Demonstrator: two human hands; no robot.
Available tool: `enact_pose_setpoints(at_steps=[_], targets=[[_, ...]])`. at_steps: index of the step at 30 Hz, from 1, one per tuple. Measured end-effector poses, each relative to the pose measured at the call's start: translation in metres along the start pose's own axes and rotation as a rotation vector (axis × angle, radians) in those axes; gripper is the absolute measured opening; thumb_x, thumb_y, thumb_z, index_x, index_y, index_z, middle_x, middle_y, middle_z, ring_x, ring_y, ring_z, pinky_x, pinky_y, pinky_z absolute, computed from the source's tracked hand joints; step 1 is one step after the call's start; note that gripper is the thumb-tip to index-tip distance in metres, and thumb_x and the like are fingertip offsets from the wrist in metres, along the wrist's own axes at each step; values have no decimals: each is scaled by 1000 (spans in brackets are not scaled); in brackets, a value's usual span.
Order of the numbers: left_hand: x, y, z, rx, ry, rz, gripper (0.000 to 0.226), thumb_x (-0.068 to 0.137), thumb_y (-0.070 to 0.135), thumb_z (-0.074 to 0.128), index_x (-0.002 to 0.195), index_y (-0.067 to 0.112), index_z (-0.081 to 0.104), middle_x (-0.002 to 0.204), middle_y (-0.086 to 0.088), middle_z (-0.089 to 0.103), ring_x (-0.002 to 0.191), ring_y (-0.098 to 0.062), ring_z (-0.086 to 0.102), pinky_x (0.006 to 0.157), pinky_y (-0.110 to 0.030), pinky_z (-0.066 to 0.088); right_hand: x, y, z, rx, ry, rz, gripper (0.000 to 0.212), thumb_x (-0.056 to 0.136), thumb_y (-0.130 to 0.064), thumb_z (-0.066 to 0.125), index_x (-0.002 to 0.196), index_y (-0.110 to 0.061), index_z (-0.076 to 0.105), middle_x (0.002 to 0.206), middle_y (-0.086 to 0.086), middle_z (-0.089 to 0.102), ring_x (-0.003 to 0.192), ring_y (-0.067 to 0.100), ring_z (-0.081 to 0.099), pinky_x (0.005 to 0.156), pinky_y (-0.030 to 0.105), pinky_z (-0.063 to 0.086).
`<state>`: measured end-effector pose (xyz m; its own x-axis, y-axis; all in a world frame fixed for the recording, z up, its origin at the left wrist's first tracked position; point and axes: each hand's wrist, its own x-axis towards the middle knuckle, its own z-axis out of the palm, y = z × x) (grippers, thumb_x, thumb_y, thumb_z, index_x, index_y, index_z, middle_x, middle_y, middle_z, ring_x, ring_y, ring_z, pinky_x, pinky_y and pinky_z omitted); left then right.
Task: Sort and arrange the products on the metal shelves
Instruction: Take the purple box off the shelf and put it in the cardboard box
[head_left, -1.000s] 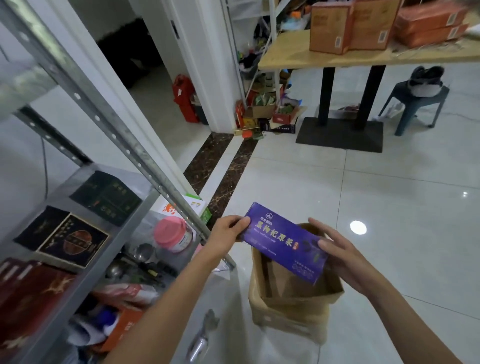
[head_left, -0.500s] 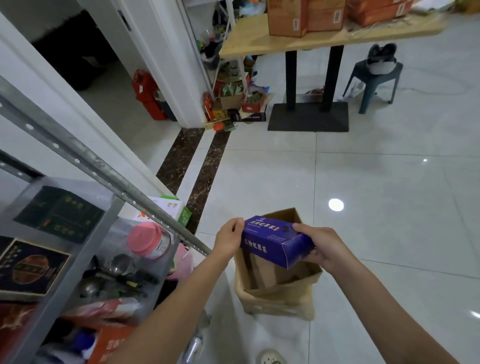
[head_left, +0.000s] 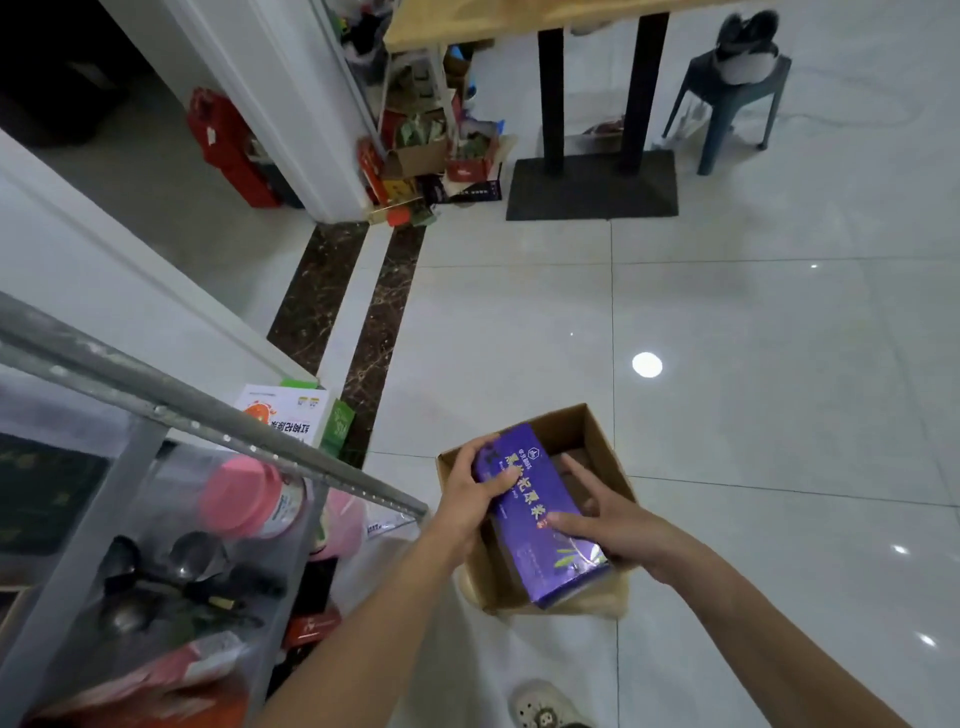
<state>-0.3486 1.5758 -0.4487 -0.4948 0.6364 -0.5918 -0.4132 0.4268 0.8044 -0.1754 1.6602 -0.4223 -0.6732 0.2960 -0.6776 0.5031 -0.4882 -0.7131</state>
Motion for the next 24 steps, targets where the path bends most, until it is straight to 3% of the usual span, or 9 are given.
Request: enact_pose_setpoints(at_steps=[2,4,6,8,13,16,18,21,24], targets=[[14,-6,2,204,31,106,37,93,11,63,127,22,51,128,2,56,105,-5,60,86,-15,49,23,12,6,12,87,-80,80,88,-31,68,149,-41,18,124,-2,58,96,4,68,74,19,55],[31,-16,-4,697,142,238,52,101,30,48,148,17,32,155,-3,28,137,-12,33,107,-18,28,45,29,11,-144,162,-120,79,92,-37,61,152,-40,10,141,1,41,117,9,54,97,30,51],[41,-31,-13,1087,292,333,60,103,38,35,155,14,15,164,-3,7,150,-19,6,118,-29,11,68,48,11,-443,265,-107,73,99,-39,50,153,-38,1,145,6,27,123,13,43,107,32,40],[47,-48,-21,1249,344,316,66,104,39,31,156,11,1,164,-5,-4,151,-21,-6,120,-34,0,89,67,13,-655,361,-65,71,102,-38,44,154,-35,-5,143,12,25,121,18,45,107,32,39],[58,-84,-24,1327,332,246,74,103,41,29,147,12,-23,162,-7,-15,149,-23,-15,119,-36,-6,137,105,10,-957,577,125,79,100,-32,48,153,-34,-11,147,17,18,129,28,38,106,38,40],[64,-89,-19,1322,388,270,73,104,39,29,147,10,-22,162,-8,-15,149,-24,-13,121,-37,-3,151,116,-2,-1018,560,289,88,94,-27,59,153,-31,-7,150,17,5,135,33,29,110,43,36],[66,-90,-17,1340,393,280,72,104,36,29,148,7,-20,161,-9,-15,149,-24,-12,121,-37,-3,157,120,-3,-1193,540,264,97,92,-26,61,153,-27,-14,157,17,-3,143,36,16,118,45,24],[69,-92,-18,1387,408,279,71,104,36,27,149,5,-19,161,-11,-17,148,-25,-15,120,-38,-5,164,124,-1,-1588,368,-3,101,94,-25,56,147,-20,-30,153,12,-33,141,35,-31,114,50,-18],[75,-91,-21,1398,393,303,71,104,35,27,149,6,-19,161,-10,-17,149,-25,-13,120,-38,-5,169,127,-11,-1926,106,-48,73,99,-20,45,156,-16,1,158,12,-27,137,32,-38,106,51,-24]])
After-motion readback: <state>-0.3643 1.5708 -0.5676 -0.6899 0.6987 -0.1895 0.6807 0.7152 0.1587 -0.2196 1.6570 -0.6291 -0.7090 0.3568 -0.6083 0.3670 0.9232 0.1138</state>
